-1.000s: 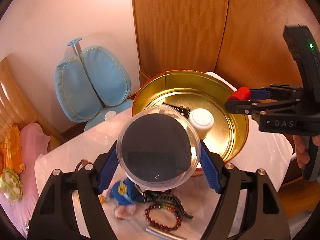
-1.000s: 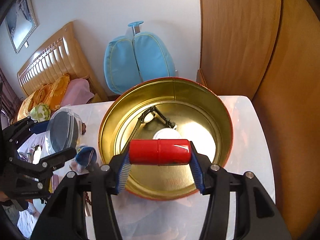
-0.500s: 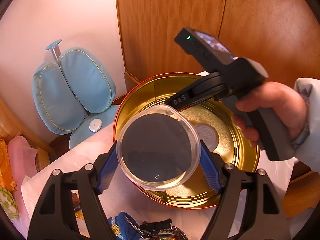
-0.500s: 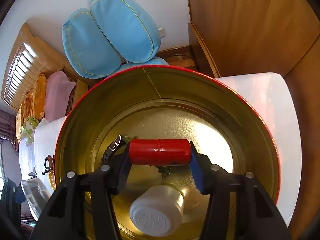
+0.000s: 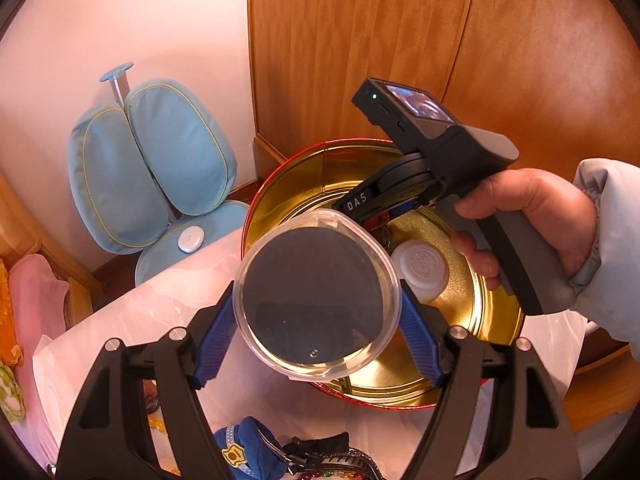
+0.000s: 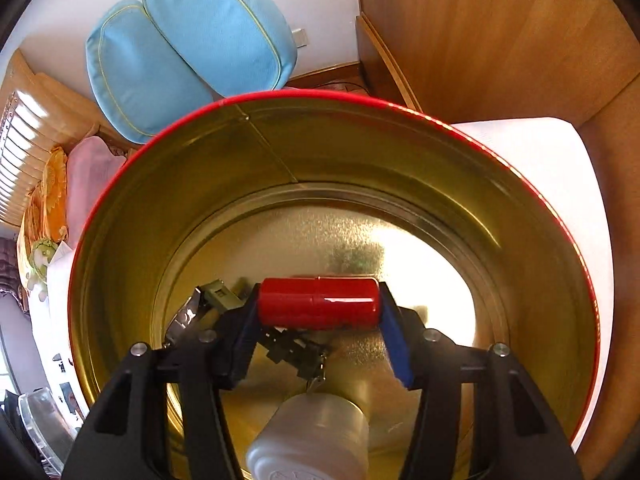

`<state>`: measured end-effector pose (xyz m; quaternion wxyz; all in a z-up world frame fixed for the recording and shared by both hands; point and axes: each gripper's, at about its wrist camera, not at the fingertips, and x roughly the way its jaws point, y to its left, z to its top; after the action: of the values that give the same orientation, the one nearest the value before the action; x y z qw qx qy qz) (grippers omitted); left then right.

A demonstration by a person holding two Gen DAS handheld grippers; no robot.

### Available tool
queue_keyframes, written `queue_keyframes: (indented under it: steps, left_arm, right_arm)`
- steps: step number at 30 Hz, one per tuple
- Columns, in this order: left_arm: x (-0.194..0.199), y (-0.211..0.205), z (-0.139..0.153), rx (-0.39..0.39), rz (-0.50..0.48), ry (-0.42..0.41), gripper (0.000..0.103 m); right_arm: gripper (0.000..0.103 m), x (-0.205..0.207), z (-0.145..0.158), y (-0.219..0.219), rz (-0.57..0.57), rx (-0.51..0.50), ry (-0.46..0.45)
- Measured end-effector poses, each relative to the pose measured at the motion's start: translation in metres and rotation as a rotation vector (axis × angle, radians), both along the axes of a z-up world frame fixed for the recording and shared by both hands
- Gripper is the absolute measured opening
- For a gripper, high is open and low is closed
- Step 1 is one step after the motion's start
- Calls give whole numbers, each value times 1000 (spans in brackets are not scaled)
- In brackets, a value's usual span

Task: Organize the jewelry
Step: 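Carry the red tube into the red tin and open the right tool, then lower the black compact into the red tin and open the left tool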

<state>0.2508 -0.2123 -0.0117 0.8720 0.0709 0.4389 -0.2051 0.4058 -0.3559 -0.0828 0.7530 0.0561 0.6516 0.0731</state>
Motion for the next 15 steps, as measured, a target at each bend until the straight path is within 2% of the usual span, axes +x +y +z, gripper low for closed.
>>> queue_keyframes:
  steps: [1,7,11,15]
  left_arm:
    - [-1,-1,0,1,0,1,74]
    - [-3,-3,2,6,-5,0,74]
    - [-3,-6,3,11,-12,3,74]
    - [-1,-14,1,5,-32,22,74]
  right_arm:
    - [76,-1,3,-1,-1,1,-13]
    - [90,-21,32,-19,-28,103,-91]
    - [93,-56,56,-40,-59,193,-173]
    - [94,-97,71,-60,-90,212,-243]
